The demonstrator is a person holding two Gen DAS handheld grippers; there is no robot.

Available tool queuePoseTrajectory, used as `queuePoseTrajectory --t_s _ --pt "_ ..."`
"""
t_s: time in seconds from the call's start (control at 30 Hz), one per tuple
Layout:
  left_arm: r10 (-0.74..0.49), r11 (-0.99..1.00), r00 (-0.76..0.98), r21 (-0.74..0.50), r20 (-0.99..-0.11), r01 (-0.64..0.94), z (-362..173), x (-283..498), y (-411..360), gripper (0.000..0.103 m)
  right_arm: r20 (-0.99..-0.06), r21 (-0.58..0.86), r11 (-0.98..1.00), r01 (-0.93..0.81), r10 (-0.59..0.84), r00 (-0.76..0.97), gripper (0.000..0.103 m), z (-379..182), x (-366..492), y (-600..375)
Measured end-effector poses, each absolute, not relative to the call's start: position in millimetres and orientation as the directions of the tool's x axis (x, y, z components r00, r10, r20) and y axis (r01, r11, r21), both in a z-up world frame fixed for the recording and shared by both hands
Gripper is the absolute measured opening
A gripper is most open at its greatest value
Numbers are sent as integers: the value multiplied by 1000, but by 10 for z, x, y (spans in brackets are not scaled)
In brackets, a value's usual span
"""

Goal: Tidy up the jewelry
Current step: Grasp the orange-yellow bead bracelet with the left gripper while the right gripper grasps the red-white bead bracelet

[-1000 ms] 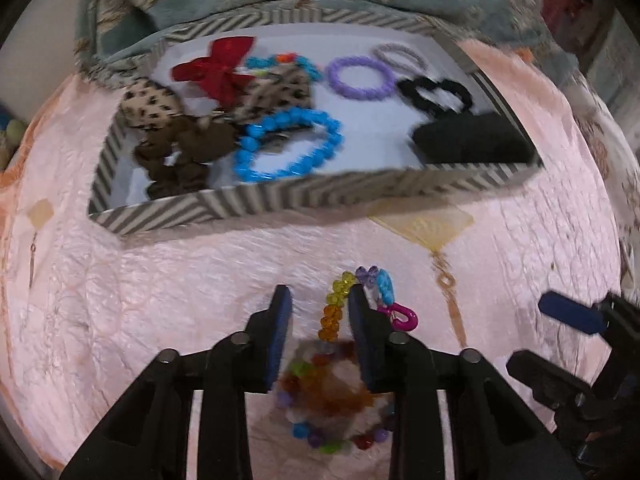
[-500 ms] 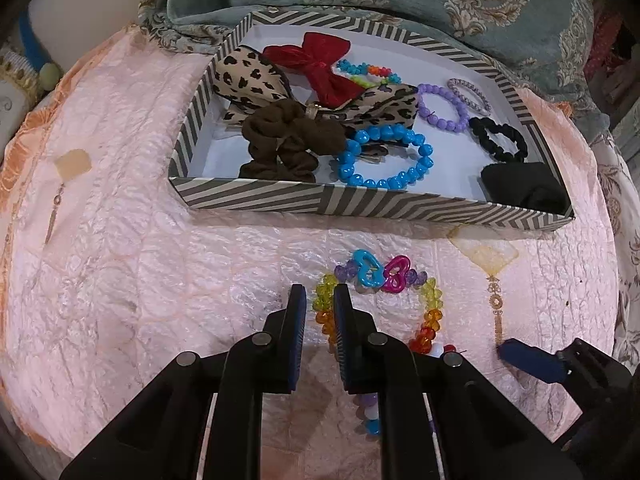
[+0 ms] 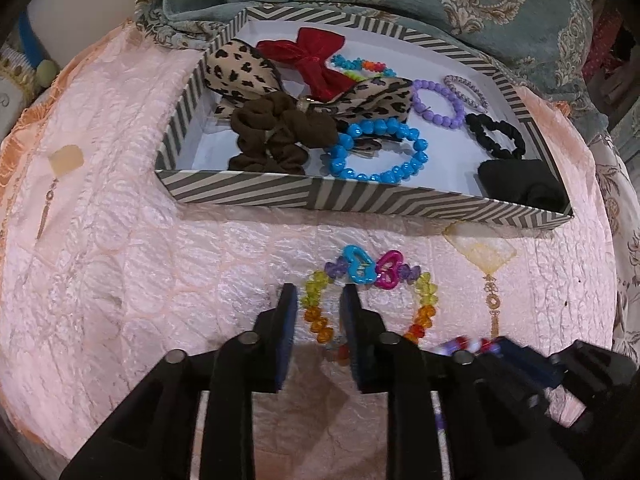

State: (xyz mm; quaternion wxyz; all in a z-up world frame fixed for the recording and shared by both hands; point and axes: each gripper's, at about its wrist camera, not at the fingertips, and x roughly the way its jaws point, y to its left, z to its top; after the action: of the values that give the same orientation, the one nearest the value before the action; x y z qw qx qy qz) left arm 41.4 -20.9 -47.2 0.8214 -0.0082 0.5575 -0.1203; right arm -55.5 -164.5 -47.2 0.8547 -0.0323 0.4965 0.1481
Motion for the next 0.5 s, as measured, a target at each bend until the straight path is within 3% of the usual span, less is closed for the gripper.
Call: queuePoseTrajectory --t_s 0.17,0.33,0.4,0.43,0.5 --pt "-186 974 370 -123 -910 188 -499 403 -312 20 -851 173 958 -228 262 455 9 -505 -575 -1914" --pt "-166 976 397 -95 -903 194 -514 371 -356 20 -833 183 957 -225 273 482 9 -541 -574 -1894" --pt "-170 976 404 -97 -899 194 -514 365 -347 17 -821 208 954 -215 290 493 9 -549 -557 -1906" --pt "-166 976 409 -92 -897 196 -509 361 -360 5 -815 229 950 -211 305 492 9 -545 -558 -1923" --pt "-161 977 416 -83 -895 199 -488 321 -352 0 -807 239 947 -213 316 499 9 -513 -574 -1937"
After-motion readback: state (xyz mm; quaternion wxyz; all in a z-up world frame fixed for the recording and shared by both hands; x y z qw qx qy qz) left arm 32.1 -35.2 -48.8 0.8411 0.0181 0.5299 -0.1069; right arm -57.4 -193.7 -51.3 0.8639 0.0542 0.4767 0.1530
